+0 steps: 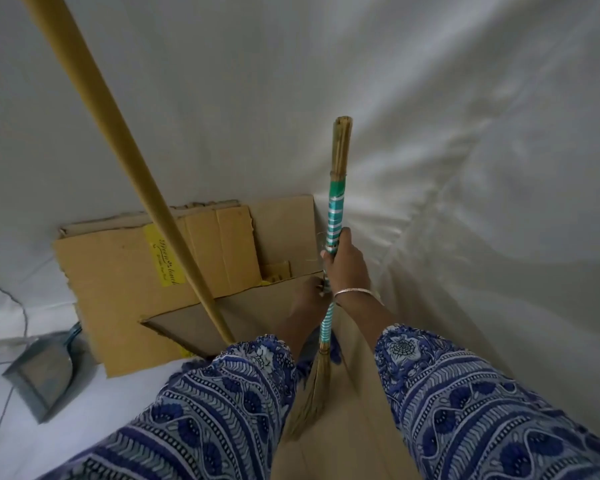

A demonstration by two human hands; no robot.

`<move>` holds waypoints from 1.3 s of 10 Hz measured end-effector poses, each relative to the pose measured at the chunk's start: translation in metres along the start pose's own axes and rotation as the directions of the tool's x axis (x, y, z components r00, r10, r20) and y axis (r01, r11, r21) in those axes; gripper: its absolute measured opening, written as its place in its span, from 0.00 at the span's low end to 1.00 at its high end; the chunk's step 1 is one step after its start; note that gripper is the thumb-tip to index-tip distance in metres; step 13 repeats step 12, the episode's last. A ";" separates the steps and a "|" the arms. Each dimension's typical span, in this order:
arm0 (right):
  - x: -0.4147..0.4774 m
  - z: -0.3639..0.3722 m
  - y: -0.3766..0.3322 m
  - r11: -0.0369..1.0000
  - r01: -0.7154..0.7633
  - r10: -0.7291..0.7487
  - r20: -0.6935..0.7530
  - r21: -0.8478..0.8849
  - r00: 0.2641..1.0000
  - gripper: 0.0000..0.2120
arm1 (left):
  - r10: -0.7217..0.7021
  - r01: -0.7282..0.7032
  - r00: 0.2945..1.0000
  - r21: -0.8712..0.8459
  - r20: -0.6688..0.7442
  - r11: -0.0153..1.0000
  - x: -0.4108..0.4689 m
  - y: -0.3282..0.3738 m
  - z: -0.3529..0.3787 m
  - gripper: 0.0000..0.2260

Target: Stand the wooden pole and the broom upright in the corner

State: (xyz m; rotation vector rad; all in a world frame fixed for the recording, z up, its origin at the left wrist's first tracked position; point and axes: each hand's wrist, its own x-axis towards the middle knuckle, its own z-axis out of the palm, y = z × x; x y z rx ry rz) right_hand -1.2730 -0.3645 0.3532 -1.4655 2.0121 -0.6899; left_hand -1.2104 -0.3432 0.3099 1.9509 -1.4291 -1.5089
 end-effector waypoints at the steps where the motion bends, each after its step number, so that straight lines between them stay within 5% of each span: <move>1: 0.019 -0.001 0.012 0.998 -0.057 0.058 -0.036 0.029 0.998 0.13 | 0.060 -0.059 0.998 -0.046 0.035 0.997 0.009 -0.001 0.010 0.11; 6: 0.054 -0.012 0.030 0.959 -0.246 0.236 0.082 0.141 0.968 0.16 | 0.116 -0.133 0.975 0.075 0.189 0.988 0.030 0.018 0.022 0.23; 13: 0.025 -0.032 0.007 0.961 -0.238 0.239 0.012 0.144 0.971 0.30 | 0.157 -0.159 0.981 0.011 0.112 0.987 -0.027 0.035 -0.026 0.26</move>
